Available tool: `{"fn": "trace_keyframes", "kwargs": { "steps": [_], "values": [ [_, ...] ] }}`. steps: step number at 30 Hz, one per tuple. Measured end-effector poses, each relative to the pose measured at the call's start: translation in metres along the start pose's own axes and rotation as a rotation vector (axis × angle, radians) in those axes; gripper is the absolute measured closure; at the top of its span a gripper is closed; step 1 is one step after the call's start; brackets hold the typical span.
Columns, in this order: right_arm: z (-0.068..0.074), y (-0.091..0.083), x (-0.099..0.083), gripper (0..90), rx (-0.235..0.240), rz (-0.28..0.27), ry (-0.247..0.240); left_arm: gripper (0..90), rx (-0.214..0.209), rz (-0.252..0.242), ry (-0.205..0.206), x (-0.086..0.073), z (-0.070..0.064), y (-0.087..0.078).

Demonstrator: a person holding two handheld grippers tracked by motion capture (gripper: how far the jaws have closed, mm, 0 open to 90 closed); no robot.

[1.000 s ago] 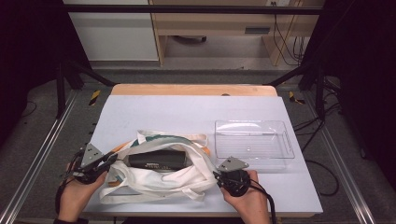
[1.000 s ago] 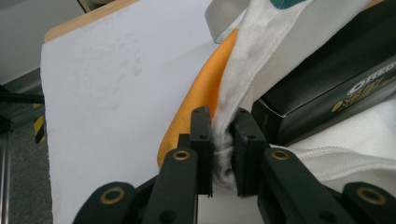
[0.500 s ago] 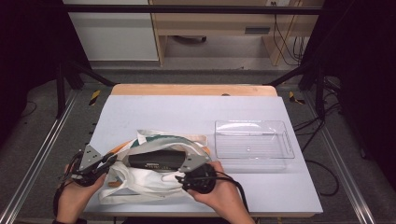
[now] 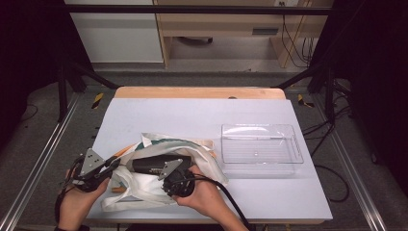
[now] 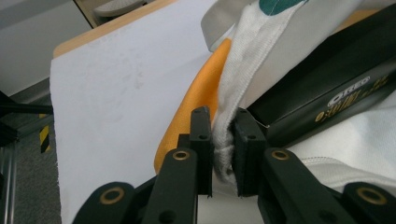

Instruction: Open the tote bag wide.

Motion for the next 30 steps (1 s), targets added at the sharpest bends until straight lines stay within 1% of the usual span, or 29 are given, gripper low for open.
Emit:
{"fn": "trace_keyframes", "kwargs": {
  "steps": [1,2,4,8,11,13,15,16,19,22,25,28,30],
  "values": [
    [0.002,-0.001,0.0,86.5,-0.002,-0.002,-0.003,80.7,0.008,0.0,0.001,0.0,0.0,0.0],
    [0.004,-0.003,0.001,87.8,-0.014,-0.003,-0.015,80.8,0.018,-0.002,0.0,0.001,0.001,-0.001],
    [0.008,-0.006,0.001,88.6,-0.023,-0.01,-0.031,80.9,0.026,-0.007,0.0,0.001,0.001,-0.001],
    [0.017,-0.013,-0.001,89.2,-0.036,-0.033,-0.058,81.0,0.038,-0.02,-0.013,0.002,0.004,-0.001],
    [0.024,-0.014,-0.004,89.3,-0.039,-0.045,-0.076,81.1,0.038,-0.02,-0.014,0.002,0.003,0.002],
    [0.028,-0.011,-0.007,89.3,-0.045,-0.047,-0.084,81.1,0.034,-0.009,-0.009,0.001,0.003,0.006],
    [0.028,-0.009,-0.01,89.3,-0.052,-0.052,-0.09,81.0,0.03,-0.008,-0.008,0.001,0.002,0.009],
    [0.027,-0.01,-0.01,89.3,-0.049,-0.057,-0.082,81.0,0.025,-0.001,-0.003,0.001,0.002,0.009],
    [0.026,-0.01,-0.01,89.4,-0.047,-0.071,-0.069,81.0,0.016,0.006,-0.009,0.002,0.003,0.011],
    [0.026,-0.011,-0.01,89.4,-0.047,-0.067,-0.073,80.9,0.012,0.006,-0.015,0.0,0.002,0.01],
    [0.024,-0.015,-0.008,89.4,-0.046,-0.055,-0.091,80.9,0.007,0.012,-0.012,-0.001,0.001,0.008],
    [0.023,-0.016,-0.009,89.3,-0.041,-0.054,-0.087,80.7,0.006,0.017,-0.008,-0.001,0.0,0.009],
    [0.023,-0.015,-0.01,89.2,-0.034,-0.055,-0.078,80.2,0.01,0.017,0.002,0.0,0.0,0.009]
  ]
}}
Point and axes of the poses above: each handheld gripper's, and its own axes: y roughly forward along the jaws, x roughly out of its top, z roughly to its left, the point moved 8 cm from there along y, roughly forward along the jaws, and after that the axes turned 1 degree about -y, right-handed, at the moved point
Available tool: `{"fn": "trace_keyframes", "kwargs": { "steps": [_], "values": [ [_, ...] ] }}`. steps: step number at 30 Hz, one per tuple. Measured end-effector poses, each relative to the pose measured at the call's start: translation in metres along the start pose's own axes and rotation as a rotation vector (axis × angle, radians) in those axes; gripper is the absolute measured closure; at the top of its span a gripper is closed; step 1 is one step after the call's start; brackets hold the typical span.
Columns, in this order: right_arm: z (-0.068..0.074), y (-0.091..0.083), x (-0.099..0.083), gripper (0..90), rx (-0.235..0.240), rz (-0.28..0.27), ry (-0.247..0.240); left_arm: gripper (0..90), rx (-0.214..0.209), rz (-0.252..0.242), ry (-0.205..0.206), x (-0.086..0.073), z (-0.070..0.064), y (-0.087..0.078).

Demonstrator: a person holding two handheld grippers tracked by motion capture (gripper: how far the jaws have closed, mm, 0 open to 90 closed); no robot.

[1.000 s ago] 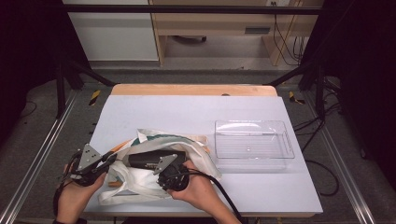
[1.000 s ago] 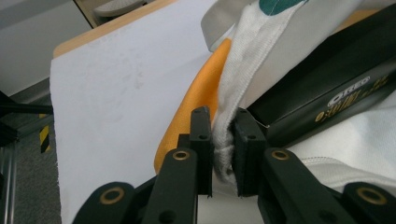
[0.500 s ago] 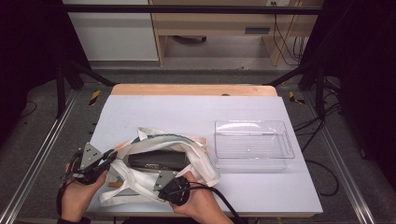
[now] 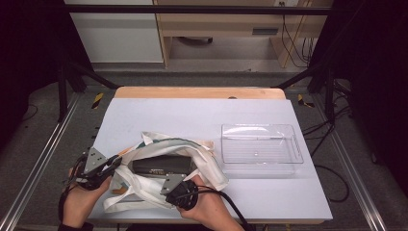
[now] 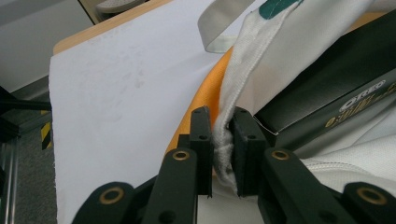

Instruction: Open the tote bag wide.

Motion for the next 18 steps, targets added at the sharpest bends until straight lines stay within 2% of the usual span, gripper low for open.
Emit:
{"fn": "trace_keyframes", "kwargs": {
  "steps": [2,4,5,9,12,14,15,16,17,18],
  "values": [
    [0.0,0.001,0.0,88.8,0.001,-0.005,0.014,77.5,-0.006,-0.018,0.006,0.003,-0.001,0.0],
    [-0.001,0.001,0.0,87.1,0.007,-0.013,0.025,70.0,-0.005,-0.02,0.015,0.006,0.0,0.0],
    [-0.002,0.0,-0.001,84.6,0.011,-0.02,0.033,63.8,-0.011,-0.027,0.017,0.009,-0.001,0.0],
    [-0.007,-0.004,-0.001,70.8,-0.006,-0.032,0.045,51.7,-0.008,-0.065,0.054,0.026,-0.003,-0.004],
    [-0.01,-0.012,0.002,63.2,-0.005,-0.066,0.072,41.4,-0.046,-0.086,0.095,0.04,-0.007,-0.004],
    [-0.012,-0.016,0.004,62.1,-0.01,-0.077,0.066,33.7,-0.096,-0.052,0.146,0.045,-0.013,0.002],
    [-0.012,-0.016,0.006,61.7,-0.009,-0.082,0.074,29.7,-0.102,-0.024,0.173,0.047,-0.015,0.004],
    [-0.012,-0.016,0.007,61.4,-0.007,-0.084,0.074,28.2,-0.091,-0.022,0.202,0.05,-0.016,0.007],
    [-0.013,-0.016,0.008,61.1,-0.005,-0.085,0.066,26.8,-0.093,-0.023,0.215,0.052,-0.017,0.009],
    [-0.013,-0.015,0.008,60.7,-0.003,-0.085,0.068,25.1,-0.112,-0.015,0.218,0.054,-0.02,0.011]
  ]
}}
Point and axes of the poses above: each handheld gripper's, and its own axes: y roughly forward along the jaws, x roughly out of its top, z roughly to its left, the point moved 8 cm from there along y, roughly forward along the jaws, and after that the axes turned 1 degree about -y, right-handed, at the moved point
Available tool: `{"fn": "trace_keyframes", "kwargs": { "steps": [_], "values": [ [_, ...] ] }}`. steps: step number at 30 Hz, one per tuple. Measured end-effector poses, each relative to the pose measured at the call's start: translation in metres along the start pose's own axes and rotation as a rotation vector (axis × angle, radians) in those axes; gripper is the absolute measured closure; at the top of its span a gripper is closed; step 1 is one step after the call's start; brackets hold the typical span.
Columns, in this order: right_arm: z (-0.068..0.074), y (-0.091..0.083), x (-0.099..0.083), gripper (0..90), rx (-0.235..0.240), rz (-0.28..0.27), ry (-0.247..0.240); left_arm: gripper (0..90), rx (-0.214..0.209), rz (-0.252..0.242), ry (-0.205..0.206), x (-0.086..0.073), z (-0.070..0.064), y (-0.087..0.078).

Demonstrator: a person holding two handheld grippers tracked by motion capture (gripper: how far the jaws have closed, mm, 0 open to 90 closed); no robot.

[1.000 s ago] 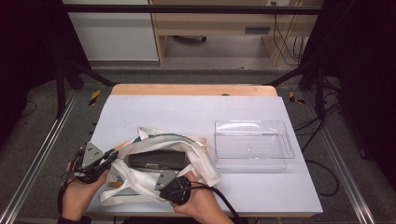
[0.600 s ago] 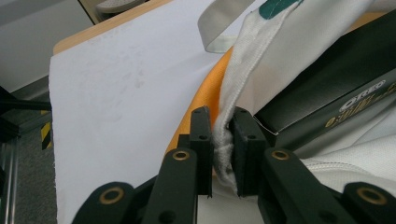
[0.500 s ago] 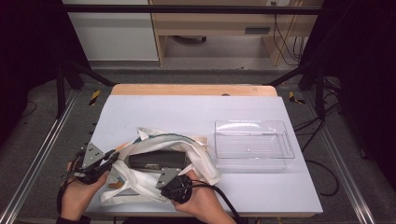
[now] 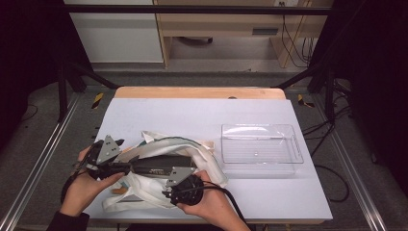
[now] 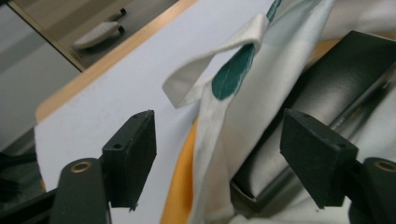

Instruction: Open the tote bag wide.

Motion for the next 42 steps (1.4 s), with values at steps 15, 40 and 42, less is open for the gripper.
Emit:
{"fn": "trace_keyframes", "kwargs": {
  "steps": [15,40,42],
  "values": [
    [0.0,0.017,0.001,53.0,0.01,0.041,0.001,19.5,-0.084,0.102,0.108,0.011,-0.02,0.043],
    [0.005,0.026,0.0,76.8,0.017,0.073,-0.042,63.2,-0.12,0.191,0.151,0.0,-0.028,0.053],
    [0.006,0.026,0.0,78.6,0.019,0.074,-0.045,70.3,-0.13,0.203,0.144,0.0,-0.029,0.052]
  ]
}}
Point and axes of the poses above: each handheld gripper's, and its own axes: y roughly forward along the jaws, x roughly out of its top, z roughly to its left, the point moved 8 cm from there along y, roughly forward along the jaws, and after that the axes turned 1 degree about -y, right-handed, at the moved point
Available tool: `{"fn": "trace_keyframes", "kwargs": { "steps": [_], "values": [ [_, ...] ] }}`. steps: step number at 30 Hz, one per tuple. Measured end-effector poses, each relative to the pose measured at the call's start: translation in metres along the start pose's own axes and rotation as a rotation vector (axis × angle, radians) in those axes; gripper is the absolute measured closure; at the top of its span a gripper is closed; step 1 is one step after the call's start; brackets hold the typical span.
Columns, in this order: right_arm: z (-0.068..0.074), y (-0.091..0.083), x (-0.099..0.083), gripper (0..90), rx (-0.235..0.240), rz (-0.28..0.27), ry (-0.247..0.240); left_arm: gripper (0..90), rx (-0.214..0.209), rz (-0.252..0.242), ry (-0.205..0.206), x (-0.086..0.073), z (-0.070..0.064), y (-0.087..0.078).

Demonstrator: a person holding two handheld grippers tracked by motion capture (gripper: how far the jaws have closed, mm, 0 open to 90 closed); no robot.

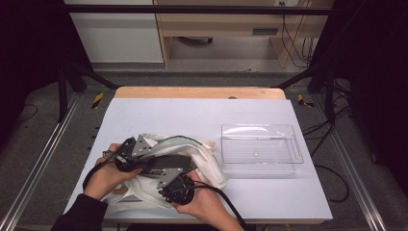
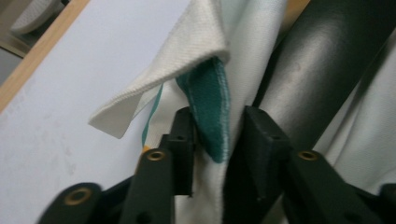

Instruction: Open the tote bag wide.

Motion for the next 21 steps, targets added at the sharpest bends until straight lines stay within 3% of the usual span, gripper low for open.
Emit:
{"fn": "trace_keyframes", "kwargs": {
  "steps": [6,14,21],
  "values": [
    [0.001,0.0,0.0,83.3,0.005,0.004,-0.005,85.9,-0.001,0.005,0.004,0.001,0.002,-0.002],
    [0.003,-0.001,0.001,87.5,0.001,-0.004,-0.014,87.7,0.006,-0.039,-0.016,0.011,0.018,-0.011],
    [0.007,-0.002,0.0,88.1,-0.001,-0.009,-0.026,88.0,0.04,-0.051,-0.028,0.017,0.034,-0.015]
  ]
}}
Point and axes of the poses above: each handheld gripper's, and its own axes: y roughly forward along the jaws, x roughly out of its top, z roughly to its left, the point moved 8 cm from there along y, roughly forward along the jaws, and after that the axes turned 1 degree about -y, right-handed, at the moved point
